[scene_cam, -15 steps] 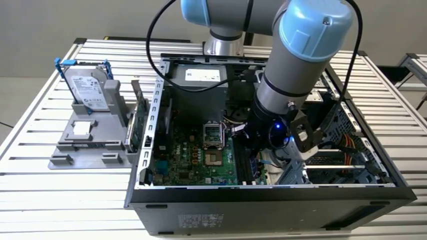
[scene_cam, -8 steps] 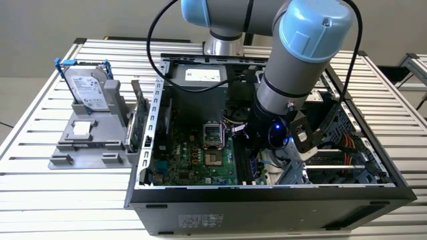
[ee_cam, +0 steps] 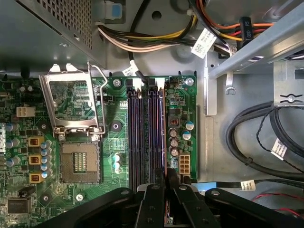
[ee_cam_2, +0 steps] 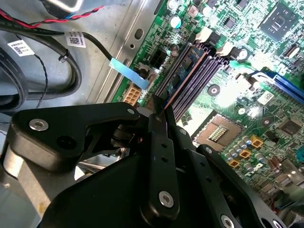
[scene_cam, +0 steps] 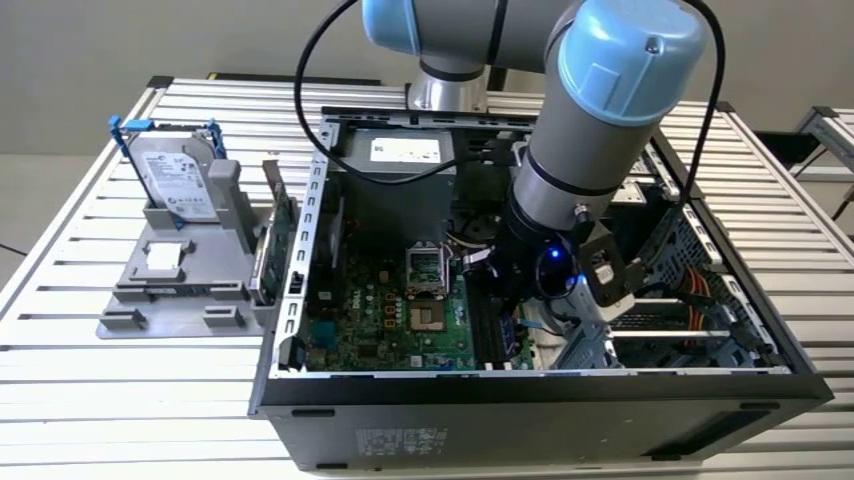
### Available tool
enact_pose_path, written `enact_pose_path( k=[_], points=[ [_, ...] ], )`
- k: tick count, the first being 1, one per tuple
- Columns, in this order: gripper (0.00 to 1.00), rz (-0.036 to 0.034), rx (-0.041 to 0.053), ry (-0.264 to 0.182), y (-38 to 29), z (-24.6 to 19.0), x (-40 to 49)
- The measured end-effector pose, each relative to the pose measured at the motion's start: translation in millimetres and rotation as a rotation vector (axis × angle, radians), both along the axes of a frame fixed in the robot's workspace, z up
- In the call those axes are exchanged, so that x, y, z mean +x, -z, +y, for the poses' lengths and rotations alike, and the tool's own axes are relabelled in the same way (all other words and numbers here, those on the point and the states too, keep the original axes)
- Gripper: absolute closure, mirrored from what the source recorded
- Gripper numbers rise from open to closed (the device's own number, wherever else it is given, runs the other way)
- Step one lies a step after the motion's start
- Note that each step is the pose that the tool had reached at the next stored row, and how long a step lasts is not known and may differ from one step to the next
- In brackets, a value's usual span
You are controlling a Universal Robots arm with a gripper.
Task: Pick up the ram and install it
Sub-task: 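Insert the ram into the slot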
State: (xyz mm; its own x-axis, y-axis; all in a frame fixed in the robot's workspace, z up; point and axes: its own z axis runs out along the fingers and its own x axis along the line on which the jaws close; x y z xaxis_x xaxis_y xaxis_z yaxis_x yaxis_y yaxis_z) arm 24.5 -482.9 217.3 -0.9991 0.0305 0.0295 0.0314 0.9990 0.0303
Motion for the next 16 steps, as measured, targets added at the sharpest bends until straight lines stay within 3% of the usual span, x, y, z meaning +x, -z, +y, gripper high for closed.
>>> enact_pose_path(
  k=[16],
  points=[
    [1.00,0.0000,-0.0001,0.004,0.0,0.3,-1.1]
  ],
)
